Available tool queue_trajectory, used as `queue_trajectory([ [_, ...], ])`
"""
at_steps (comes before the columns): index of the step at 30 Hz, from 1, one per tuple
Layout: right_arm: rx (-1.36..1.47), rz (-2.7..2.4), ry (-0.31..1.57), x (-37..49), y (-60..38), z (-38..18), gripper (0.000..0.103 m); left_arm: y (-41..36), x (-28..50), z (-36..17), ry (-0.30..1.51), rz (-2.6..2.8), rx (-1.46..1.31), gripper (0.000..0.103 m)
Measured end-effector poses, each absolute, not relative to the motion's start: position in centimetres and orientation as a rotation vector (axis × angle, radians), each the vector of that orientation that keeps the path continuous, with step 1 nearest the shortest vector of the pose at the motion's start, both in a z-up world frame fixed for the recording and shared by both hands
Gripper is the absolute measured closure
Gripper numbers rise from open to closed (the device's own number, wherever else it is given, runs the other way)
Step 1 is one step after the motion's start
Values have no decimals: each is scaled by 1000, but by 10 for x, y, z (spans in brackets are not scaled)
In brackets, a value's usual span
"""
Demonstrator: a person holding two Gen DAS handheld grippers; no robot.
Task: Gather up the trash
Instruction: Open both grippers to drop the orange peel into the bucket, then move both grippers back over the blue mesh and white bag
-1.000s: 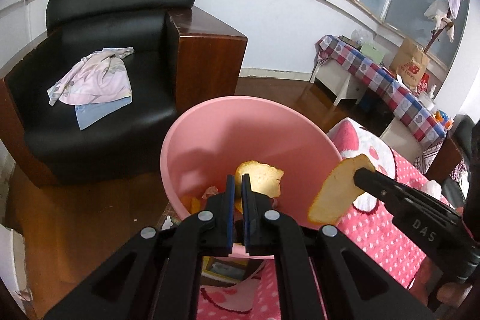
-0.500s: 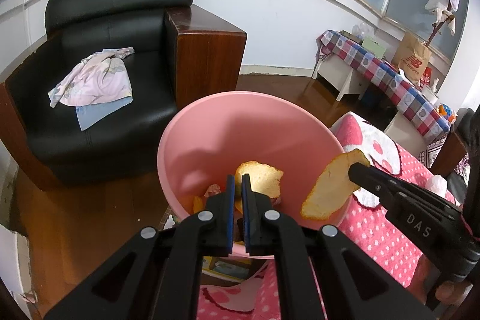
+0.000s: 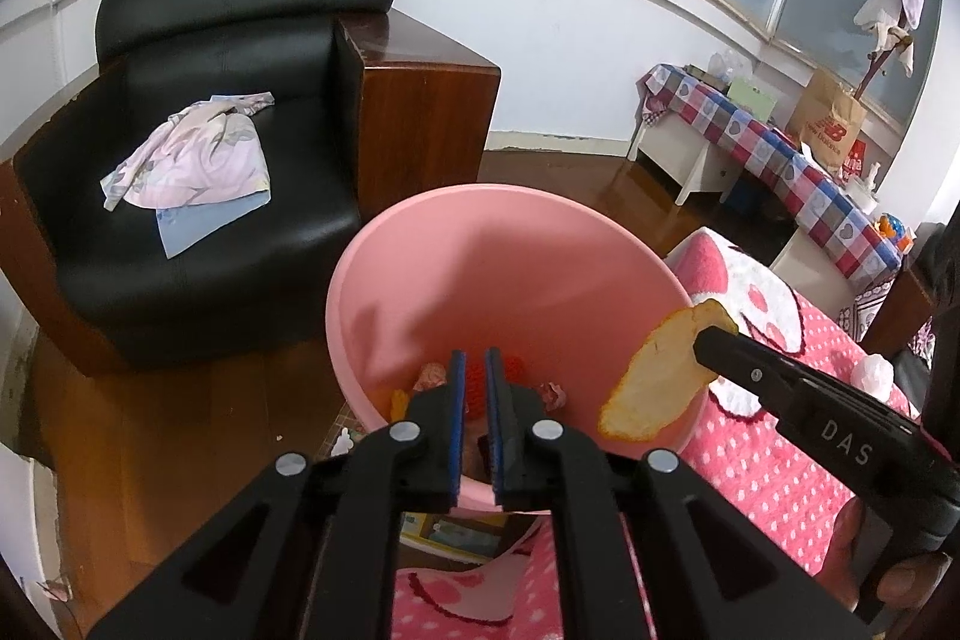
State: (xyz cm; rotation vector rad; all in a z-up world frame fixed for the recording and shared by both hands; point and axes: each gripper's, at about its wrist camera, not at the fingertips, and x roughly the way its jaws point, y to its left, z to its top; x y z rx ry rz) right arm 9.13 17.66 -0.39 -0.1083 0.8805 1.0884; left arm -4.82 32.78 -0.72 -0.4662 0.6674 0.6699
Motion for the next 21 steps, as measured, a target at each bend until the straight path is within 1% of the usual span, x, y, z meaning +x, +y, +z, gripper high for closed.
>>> queue_trajectory([
  [2,-105,1094,881,91,176,-3,96,328,-50,-6,663,671,-469,93],
  [4,-104,1095,878,91,174,-2,95,328,-51,-5,660,670,-471,89],
  [7,-89,1102,874,90,170,1,92,327,-52,-3,655,663,-469,84],
  [9,-86,1109,873,90,169,2,87,325,-53,0,652,660,-462,82],
  [16,-78,1112,848,86,157,9,85,316,-57,10,632,644,-451,78],
  [21,-82,1089,826,79,131,16,85,306,-58,18,622,607,-441,78],
])
